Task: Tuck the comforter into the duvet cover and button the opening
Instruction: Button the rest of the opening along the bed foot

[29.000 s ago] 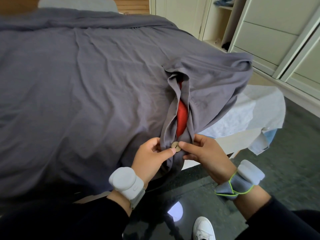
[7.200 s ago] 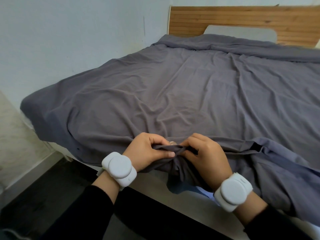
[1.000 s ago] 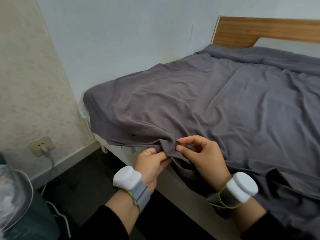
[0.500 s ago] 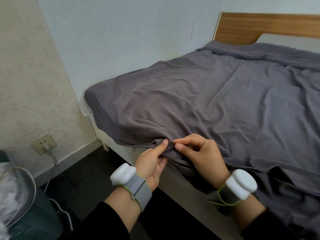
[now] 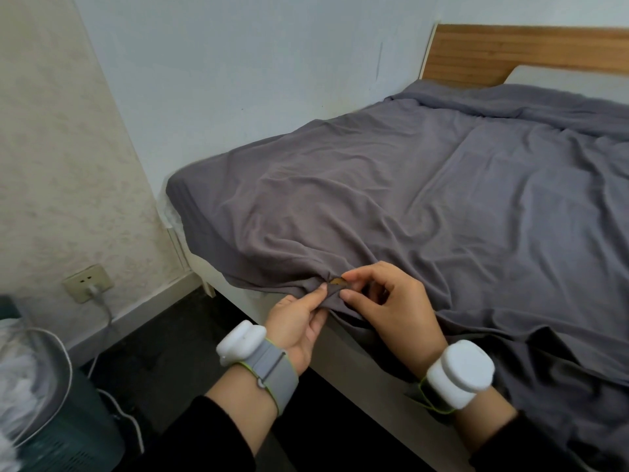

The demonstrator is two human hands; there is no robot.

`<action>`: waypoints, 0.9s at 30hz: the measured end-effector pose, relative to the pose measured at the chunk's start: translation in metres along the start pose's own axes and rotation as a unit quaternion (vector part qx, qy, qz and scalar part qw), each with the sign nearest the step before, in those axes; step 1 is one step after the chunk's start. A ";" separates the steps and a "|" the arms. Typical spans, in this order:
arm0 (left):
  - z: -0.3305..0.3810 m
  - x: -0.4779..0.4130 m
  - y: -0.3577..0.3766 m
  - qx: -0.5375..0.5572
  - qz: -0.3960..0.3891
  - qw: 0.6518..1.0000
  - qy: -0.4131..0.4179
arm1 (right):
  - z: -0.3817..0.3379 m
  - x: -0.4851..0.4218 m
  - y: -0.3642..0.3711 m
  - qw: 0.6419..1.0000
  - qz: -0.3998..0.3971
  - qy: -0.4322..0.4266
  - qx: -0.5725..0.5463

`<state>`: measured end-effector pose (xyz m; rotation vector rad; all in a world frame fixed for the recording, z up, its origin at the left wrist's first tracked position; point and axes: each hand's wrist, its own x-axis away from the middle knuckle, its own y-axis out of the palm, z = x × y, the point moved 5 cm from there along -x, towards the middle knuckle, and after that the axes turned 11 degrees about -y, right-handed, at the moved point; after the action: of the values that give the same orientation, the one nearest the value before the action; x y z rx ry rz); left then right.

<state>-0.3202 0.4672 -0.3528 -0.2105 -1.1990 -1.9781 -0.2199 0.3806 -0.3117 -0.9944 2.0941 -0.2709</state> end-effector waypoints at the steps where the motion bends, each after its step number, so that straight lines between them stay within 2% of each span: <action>1: -0.001 0.000 -0.001 0.000 0.003 1.000 -0.007 | 0.000 -0.001 0.000 1.000 -0.003 0.004 -0.001; 6: -0.001 -0.002 -0.004 -0.011 0.007 1.000 -0.019 | -0.001 -0.003 0.004 0.998 -0.037 0.024 -0.034; 9: 0.004 -0.003 -0.003 -0.074 0.006 0.996 0.042 | 0.000 -0.004 0.003 0.996 -0.020 0.053 -0.074; 12: 0.008 -0.001 -0.004 -0.152 0.031 0.981 0.115 | 0.002 -0.006 0.004 0.996 -0.024 0.075 -0.036; 16: 0.010 0.000 -0.003 -0.188 0.033 0.972 0.135 | 0.008 -0.008 0.007 0.987 -0.018 0.125 -0.100; 20: 0.017 0.003 0.000 -0.329 0.094 0.913 0.221 | 0.019 -0.006 0.011 0.964 0.010 0.198 -0.177; 23: 0.021 0.006 0.004 -0.384 0.108 0.878 0.262 | 0.027 -0.007 0.017 0.936 0.016 0.272 -0.225; 25: 0.018 0.007 0.007 -0.400 0.099 0.871 0.268 | 0.032 -0.006 0.018 0.909 0.017 0.325 -0.262; 27: 0.014 0.005 0.006 -0.379 0.100 0.885 0.251 | 0.036 -0.006 0.021 0.884 0.011 0.361 -0.296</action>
<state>-0.3229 0.4746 -0.3389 -0.1824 -0.0346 -2.0438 -0.2032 0.4032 -0.3424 -1.3601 2.9747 0.0431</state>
